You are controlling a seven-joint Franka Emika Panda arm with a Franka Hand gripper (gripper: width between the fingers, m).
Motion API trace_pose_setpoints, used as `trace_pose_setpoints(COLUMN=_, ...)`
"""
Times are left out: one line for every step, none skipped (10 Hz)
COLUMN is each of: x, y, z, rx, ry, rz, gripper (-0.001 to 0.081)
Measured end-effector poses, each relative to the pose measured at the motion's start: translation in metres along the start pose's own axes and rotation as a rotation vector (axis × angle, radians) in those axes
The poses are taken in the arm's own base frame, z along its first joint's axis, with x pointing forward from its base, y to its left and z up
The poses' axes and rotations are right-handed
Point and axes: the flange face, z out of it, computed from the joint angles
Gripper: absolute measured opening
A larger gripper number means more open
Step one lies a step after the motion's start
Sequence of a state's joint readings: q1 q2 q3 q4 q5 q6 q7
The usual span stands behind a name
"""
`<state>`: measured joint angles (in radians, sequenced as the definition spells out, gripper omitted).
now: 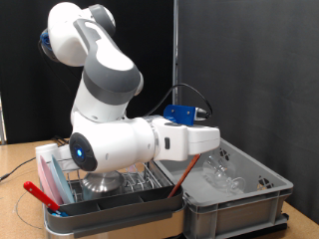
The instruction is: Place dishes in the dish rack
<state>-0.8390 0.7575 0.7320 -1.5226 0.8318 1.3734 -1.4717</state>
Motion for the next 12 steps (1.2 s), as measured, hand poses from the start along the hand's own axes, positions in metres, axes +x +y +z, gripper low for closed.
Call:
trace_pose_setpoints(x=-0.002, y=0.001, z=-0.001, rx=-0.002, ry=0.002, rz=0.003, gripper=0.0805)
trace_pose_setpoints(x=-0.004, y=0.0, z=0.0, rx=0.016, ry=-0.015, rz=-0.005, gripper=0.0805)
trace_pose_setpoints(x=-0.004, y=-0.004, z=0.004, rx=0.06, ry=-0.069, rz=-0.031, gripper=0.0805)
trace_pose_setpoints(x=0.001, y=-0.008, z=0.01, rx=0.097, ry=-0.13, rz=-0.063, gripper=0.0805)
trace_pose_setpoints(x=0.008, y=-0.012, z=0.017, rx=0.131, ry=-0.187, rz=-0.099, gripper=0.0805)
trace_pose_setpoints(x=0.016, y=-0.016, z=0.023, rx=0.161, ry=-0.241, rz=-0.132, gripper=0.0805)
trace_pose_setpoints(x=0.026, y=-0.02, z=0.03, rx=0.178, ry=-0.293, rz=-0.165, gripper=0.0805)
trace_pose_setpoints(x=0.036, y=-0.023, z=0.037, rx=0.188, ry=-0.342, rz=-0.187, gripper=0.0805)
trace_pose_setpoints(x=0.044, y=-0.028, z=0.043, rx=0.219, ry=-0.427, rz=-0.191, gripper=0.0805)
trace_pose_setpoints(x=0.051, y=-0.034, z=0.05, rx=0.262, ry=-0.527, rz=-0.181, gripper=0.0805)
trace_pose_setpoints(x=0.056, y=-0.039, z=0.058, rx=0.309, ry=-0.602, rz=-0.147, gripper=0.0805)
trace_pose_setpoints(x=0.054, y=-0.035, z=0.058, rx=0.342, ry=-0.635, rz=-0.103, gripper=0.0805)
